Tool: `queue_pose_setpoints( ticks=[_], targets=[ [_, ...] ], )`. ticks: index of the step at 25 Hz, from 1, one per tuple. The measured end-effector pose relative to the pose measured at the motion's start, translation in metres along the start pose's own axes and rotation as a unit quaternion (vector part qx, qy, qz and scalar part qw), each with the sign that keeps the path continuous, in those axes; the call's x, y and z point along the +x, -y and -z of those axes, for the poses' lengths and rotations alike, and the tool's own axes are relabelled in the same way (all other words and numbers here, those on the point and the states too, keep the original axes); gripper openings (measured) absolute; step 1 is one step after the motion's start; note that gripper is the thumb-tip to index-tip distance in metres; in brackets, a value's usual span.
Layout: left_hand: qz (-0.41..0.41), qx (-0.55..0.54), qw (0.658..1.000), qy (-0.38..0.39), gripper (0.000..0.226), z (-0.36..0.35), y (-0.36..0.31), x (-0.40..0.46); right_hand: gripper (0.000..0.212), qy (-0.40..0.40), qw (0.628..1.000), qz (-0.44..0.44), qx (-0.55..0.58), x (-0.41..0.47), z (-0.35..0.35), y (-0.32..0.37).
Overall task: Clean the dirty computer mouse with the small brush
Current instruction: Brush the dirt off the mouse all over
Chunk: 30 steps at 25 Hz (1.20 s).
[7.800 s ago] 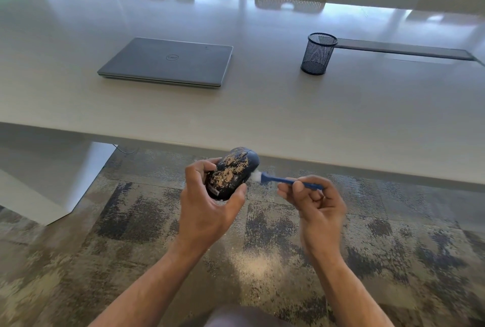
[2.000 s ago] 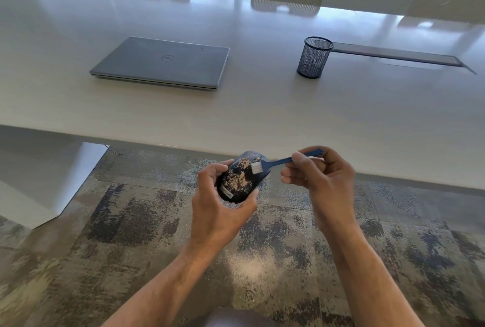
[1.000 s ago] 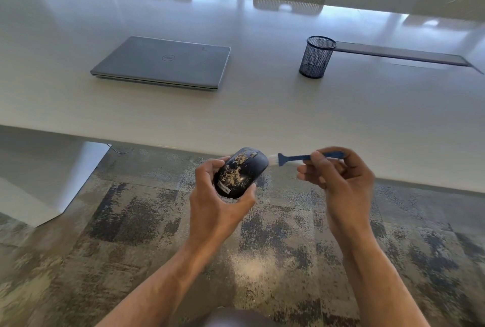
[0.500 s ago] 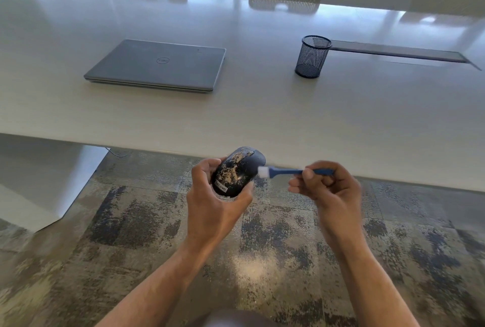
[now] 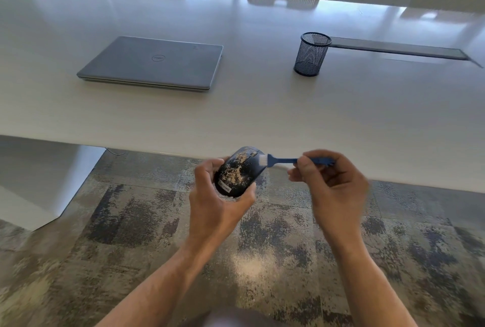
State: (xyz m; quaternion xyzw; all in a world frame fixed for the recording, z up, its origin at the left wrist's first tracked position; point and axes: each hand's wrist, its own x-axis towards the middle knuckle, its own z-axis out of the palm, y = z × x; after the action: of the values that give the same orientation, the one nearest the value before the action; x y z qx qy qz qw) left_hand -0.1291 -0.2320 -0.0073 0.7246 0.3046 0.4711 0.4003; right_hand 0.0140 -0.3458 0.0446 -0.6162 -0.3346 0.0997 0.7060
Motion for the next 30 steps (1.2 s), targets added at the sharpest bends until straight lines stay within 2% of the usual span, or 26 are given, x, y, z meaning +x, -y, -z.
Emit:
queue_pose_setpoints(
  ticks=[6, 10, 12, 17, 22, 24, 27, 30],
  targets=[
    [0.012, 0.009, 1.0, -0.009, 0.075, -0.002, 0.003, 0.004, 0.008, 0.062, 0.997, 0.016, -0.051, -0.018, -0.025, 0.007],
    [0.012, 0.017, 1.0, -0.002, 0.076, 0.0, 0.004, 0.003, 0.018, 0.019, 1.0, -0.004, -0.006, -0.002, -0.01, 0.006],
    [0.014, 0.019, 1.0, -0.005, 0.077, 0.001, 0.004, 0.003, 0.017, 0.018, 1.0, -0.013, -0.022, 0.0, -0.009, 0.004],
    [0.01, 0.025, 1.0, 0.001, 0.081, 0.002, 0.005, 0.002, 0.011, 0.104, 0.993, -0.017, -0.044, -0.022, -0.025, 0.002],
    [0.008, 0.028, 1.0, 0.003, 0.082, 0.003, 0.003, 0.002, 0.017, 0.029, 1.0, -0.009, 0.001, 0.002, -0.006, 0.002],
    [0.008, 0.027, 1.0, 0.005, 0.082, 0.002, 0.002, 0.001, 0.016, 0.045, 0.998, -0.024, -0.025, -0.004, -0.012, -0.002],
    [0.002, 0.028, 1.0, -0.002, 0.081, 0.001, 0.001, 0.0, 0.013, 0.087, 0.996, -0.031, -0.003, -0.016, -0.02, 0.0],
    [0.004, 0.027, 1.0, -0.006, 0.081, 0.002, 0.001, 0.001, 0.015, 0.048, 0.998, -0.034, 0.033, -0.005, -0.007, 0.002]
  ],
)
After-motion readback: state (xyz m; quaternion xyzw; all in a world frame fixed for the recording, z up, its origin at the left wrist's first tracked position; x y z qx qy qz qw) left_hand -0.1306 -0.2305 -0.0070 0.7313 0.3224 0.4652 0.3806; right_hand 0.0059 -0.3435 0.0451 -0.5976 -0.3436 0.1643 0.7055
